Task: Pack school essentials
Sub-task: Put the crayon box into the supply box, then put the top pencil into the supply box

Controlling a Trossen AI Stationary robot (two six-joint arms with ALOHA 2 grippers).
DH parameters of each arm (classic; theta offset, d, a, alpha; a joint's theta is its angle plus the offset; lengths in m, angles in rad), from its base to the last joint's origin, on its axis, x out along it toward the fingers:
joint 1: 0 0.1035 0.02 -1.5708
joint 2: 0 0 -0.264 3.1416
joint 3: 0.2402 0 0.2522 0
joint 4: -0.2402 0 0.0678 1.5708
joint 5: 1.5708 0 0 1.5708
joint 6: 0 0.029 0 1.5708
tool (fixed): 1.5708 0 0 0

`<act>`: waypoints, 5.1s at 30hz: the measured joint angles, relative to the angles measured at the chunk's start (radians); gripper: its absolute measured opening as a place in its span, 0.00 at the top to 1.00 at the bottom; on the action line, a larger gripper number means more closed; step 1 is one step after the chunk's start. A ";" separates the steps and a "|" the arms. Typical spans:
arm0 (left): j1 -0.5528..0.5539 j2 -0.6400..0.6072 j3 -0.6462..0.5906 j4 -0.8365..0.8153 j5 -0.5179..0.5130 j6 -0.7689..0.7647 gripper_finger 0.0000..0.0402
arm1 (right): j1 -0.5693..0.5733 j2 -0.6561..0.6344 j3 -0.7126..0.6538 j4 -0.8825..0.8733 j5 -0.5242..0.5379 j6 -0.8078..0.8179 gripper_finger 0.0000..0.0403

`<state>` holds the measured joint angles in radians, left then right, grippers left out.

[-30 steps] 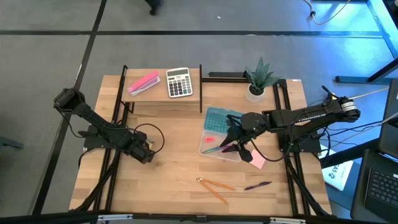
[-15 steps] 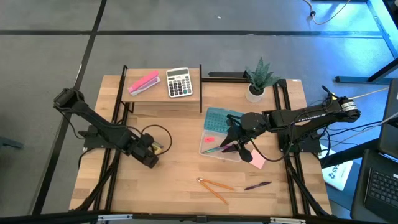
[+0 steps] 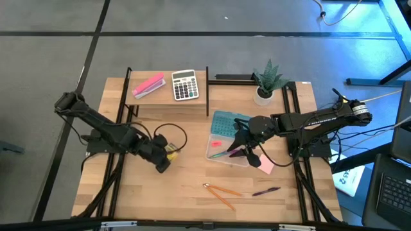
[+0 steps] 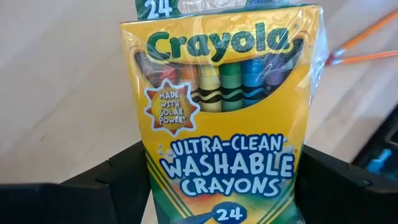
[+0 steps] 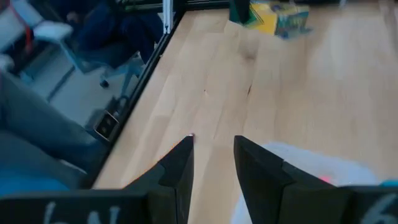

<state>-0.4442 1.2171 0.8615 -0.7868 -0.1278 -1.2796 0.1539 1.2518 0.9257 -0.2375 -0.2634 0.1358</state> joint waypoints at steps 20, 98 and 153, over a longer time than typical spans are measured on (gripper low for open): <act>0.072 0.140 0.067 0.301 0.007 0.260 0.23 | 0.002 -0.138 0.000 -0.026 -0.204 0.088 0.71; 0.367 0.776 0.577 0.381 0.043 1.245 0.22 | 0.002 -0.294 0.000 -0.298 0.044 0.118 0.71; 0.334 0.664 0.577 0.331 0.040 1.148 0.03 | 0.002 -0.294 0.000 -0.289 0.044 0.117 0.71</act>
<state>-0.1104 1.8812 1.4382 -0.4557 -0.0877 -0.1315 0.1555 0.9581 0.9257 -0.5264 -0.2199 0.2532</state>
